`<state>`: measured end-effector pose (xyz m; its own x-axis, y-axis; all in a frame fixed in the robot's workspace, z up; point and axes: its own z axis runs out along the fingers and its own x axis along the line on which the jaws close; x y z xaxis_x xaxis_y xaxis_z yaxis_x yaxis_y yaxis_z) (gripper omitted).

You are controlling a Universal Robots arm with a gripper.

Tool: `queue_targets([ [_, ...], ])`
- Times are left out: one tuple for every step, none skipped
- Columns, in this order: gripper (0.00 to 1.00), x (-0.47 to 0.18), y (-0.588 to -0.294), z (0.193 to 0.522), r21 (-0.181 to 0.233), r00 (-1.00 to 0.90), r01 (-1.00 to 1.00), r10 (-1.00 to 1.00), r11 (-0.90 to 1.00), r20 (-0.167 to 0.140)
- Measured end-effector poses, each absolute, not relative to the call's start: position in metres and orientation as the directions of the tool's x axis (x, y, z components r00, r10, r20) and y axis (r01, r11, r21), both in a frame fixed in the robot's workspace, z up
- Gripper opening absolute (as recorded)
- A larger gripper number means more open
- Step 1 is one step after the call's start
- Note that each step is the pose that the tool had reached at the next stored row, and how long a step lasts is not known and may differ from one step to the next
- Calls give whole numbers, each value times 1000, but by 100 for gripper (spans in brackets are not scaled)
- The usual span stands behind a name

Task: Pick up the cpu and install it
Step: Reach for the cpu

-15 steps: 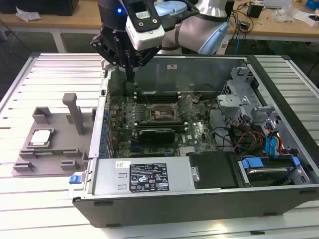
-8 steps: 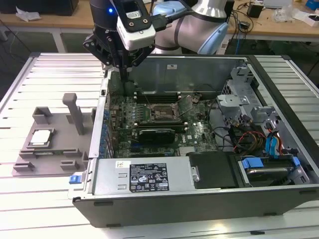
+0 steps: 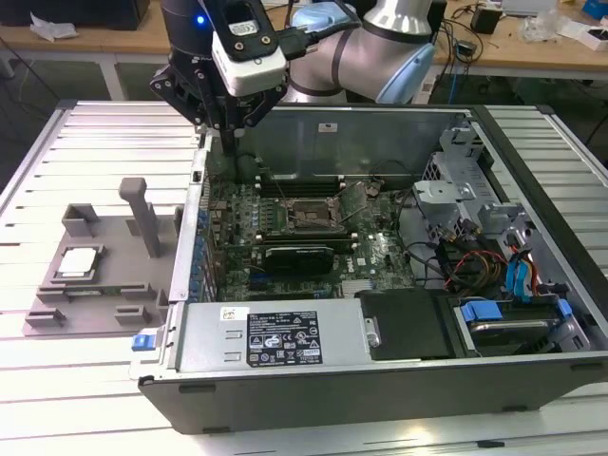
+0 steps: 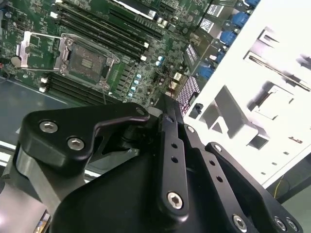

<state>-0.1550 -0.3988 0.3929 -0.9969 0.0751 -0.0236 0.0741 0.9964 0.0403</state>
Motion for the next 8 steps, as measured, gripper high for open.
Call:
queue_targets([
  [11, -164, -399, 393, 38, -997, 74, 75, 997, -24],
  [11, -174, -399, 393, 38, -997, 74, 75, 997, -24],
  [11, -181, -399, 393, 38, -997, 74, 75, 997, -24],
  [11, -184, -399, 393, 38, -997, 74, 75, 997, -24],
  [11, -186, -399, 393, 38, -997, 74, 75, 997, -24],
  [11, -187, -399, 393, 38, -997, 74, 75, 997, -24],
  [11, -189, -399, 393, 38, -997, 74, 75, 997, -24],
  [11, -190, -399, 393, 38, -997, 74, 75, 997, -24],
])
